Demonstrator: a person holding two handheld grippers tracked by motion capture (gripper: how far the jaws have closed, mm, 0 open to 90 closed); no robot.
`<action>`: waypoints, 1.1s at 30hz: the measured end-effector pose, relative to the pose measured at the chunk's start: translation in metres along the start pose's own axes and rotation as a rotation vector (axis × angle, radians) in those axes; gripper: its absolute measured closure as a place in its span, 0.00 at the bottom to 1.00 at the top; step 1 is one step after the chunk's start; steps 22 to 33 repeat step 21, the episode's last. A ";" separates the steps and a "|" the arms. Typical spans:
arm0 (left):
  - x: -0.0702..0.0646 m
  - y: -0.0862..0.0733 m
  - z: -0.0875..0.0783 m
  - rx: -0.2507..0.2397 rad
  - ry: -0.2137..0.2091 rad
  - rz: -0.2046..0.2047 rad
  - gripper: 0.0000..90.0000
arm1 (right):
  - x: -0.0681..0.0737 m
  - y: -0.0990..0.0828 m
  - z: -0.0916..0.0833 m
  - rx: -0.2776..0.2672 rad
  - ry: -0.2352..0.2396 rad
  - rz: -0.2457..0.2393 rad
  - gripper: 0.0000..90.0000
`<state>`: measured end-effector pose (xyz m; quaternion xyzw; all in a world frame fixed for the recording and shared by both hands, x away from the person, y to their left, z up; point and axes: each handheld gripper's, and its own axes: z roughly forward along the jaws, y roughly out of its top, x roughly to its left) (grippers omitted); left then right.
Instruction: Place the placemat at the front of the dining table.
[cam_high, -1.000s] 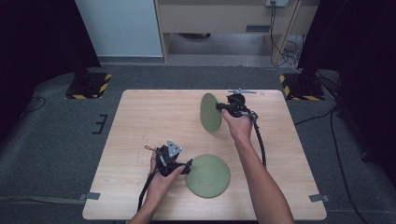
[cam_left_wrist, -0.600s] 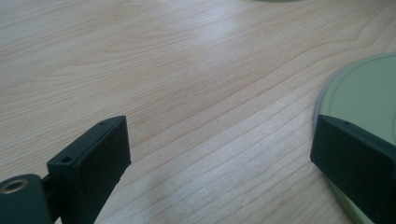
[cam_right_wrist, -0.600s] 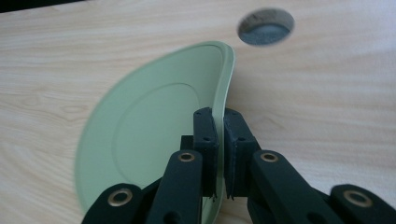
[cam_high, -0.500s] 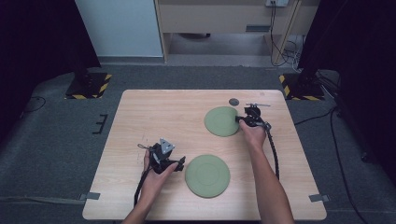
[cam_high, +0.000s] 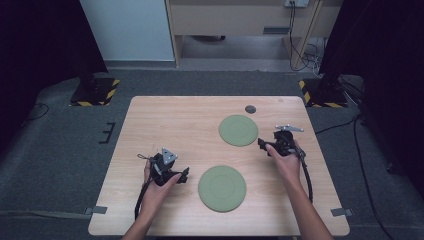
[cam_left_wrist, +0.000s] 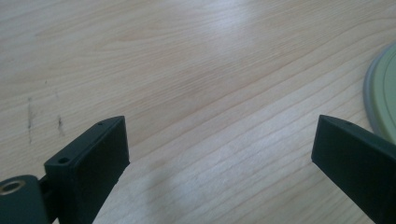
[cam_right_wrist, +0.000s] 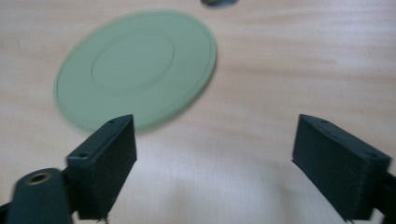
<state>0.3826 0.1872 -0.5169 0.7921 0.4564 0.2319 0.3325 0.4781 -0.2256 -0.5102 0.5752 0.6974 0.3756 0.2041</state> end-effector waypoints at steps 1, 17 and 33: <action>0.002 -0.002 -0.001 0.003 0.002 -0.002 0.03 | 0.002 -0.006 -0.007 0.009 -0.011 -0.020 0.14; 0.023 -0.023 0.006 0.060 -0.009 -0.075 0.01 | 0.002 -0.068 -0.042 0.077 -0.084 -0.087 0.14; 0.025 -0.024 0.006 0.060 -0.015 -0.073 0.00 | 0.004 -0.071 -0.040 0.065 -0.086 -0.120 0.12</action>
